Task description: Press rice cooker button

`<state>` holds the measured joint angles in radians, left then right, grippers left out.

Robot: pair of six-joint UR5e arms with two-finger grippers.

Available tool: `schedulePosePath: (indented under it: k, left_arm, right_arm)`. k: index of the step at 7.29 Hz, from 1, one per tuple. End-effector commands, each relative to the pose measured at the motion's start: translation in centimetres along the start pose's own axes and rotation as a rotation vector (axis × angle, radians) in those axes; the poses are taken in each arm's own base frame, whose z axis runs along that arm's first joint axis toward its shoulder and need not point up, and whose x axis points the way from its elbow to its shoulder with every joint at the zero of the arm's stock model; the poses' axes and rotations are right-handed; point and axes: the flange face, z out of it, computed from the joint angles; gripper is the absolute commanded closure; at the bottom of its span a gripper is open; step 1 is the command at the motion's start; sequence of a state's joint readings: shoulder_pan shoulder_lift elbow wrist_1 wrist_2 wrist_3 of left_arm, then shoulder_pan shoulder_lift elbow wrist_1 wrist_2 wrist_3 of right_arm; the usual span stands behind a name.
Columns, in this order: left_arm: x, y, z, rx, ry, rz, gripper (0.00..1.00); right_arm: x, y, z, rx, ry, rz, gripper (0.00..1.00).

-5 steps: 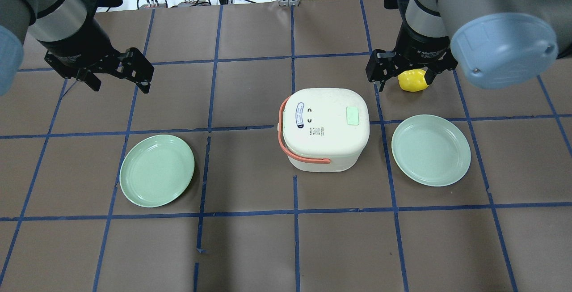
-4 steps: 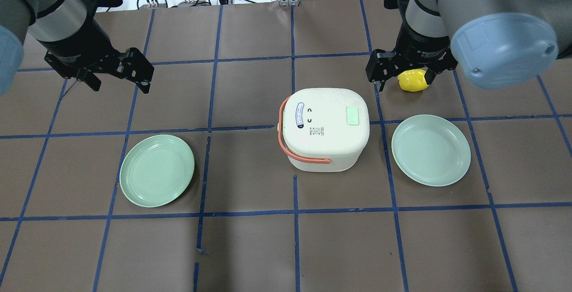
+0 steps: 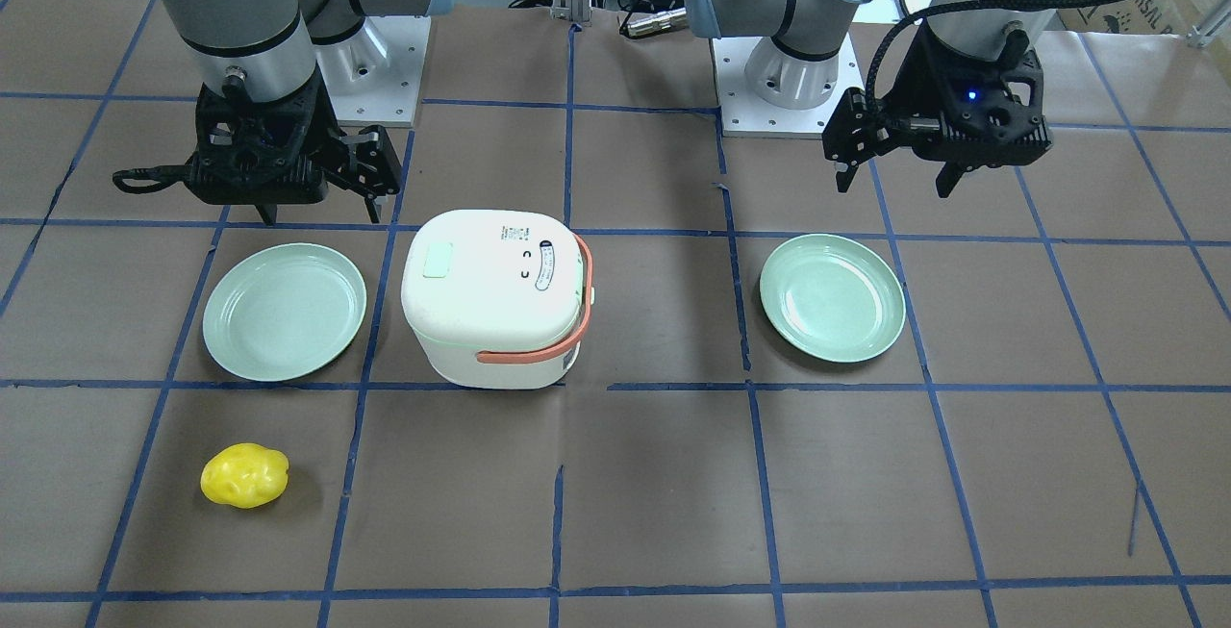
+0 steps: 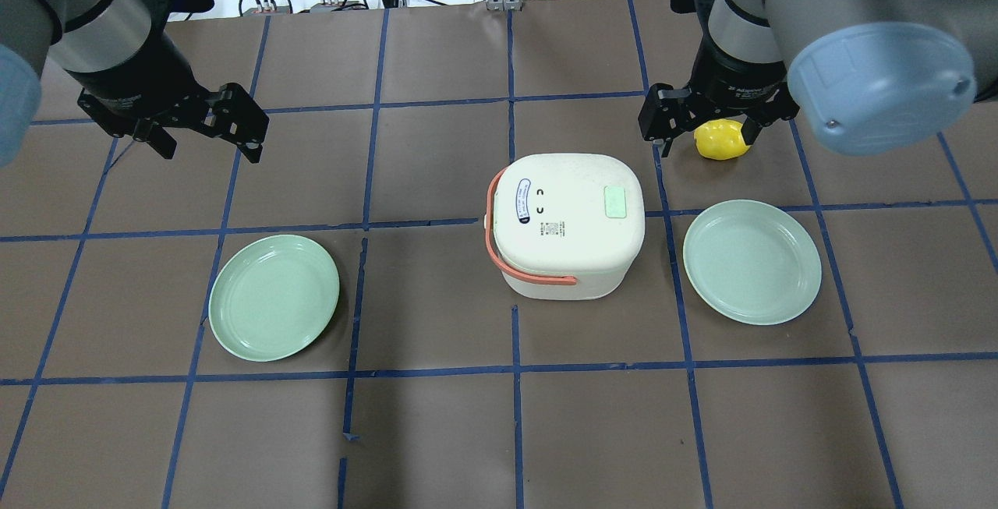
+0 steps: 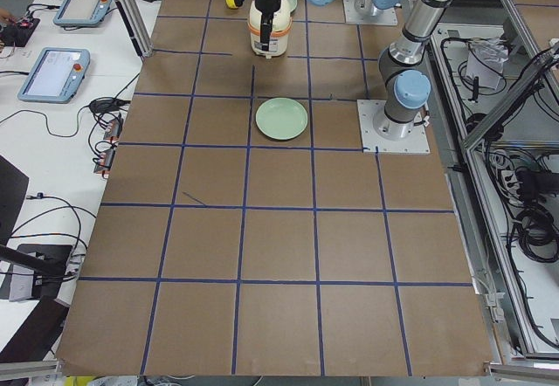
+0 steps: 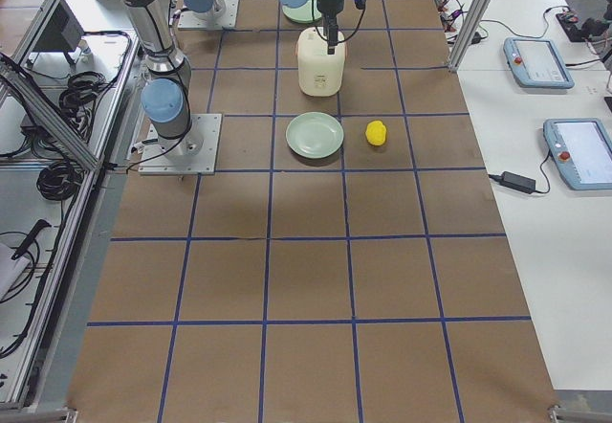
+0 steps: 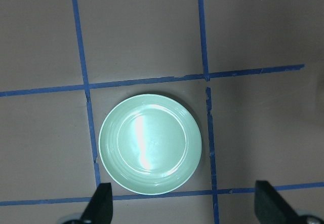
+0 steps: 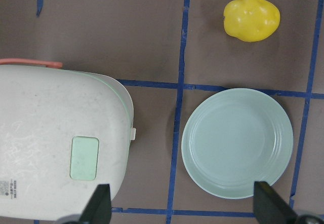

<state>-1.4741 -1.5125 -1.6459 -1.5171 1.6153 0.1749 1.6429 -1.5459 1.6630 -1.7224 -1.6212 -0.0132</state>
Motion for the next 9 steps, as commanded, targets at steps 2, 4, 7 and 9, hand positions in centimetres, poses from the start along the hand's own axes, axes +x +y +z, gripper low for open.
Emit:
schedulePosePath:
  k: [2, 4, 7, 9]
  left_arm:
    - [0.0, 0.0, 0.0, 0.0, 0.0, 0.002, 0.0]
    - [0.0, 0.0, 0.0, 0.0, 0.0, 0.0, 0.0]
    - [0.0, 0.0, 0.0, 0.0, 0.0, 0.0, 0.0]
    - [0.0, 0.0, 0.0, 0.0, 0.0, 0.0, 0.0]
  right_arm:
    - [0.0, 0.0, 0.0, 0.001, 0.0, 0.004, 0.0]
    - [-0.3, 0.2, -0.2, 0.003, 0.0, 0.077, 0.0]
    - [-1.9, 0.4, -0.9, 0.017, -0.001, 0.146, 0.01]
    - [-3.5, 0.9, -1.1, 0.022, 0.003, 0.142, 0.03]
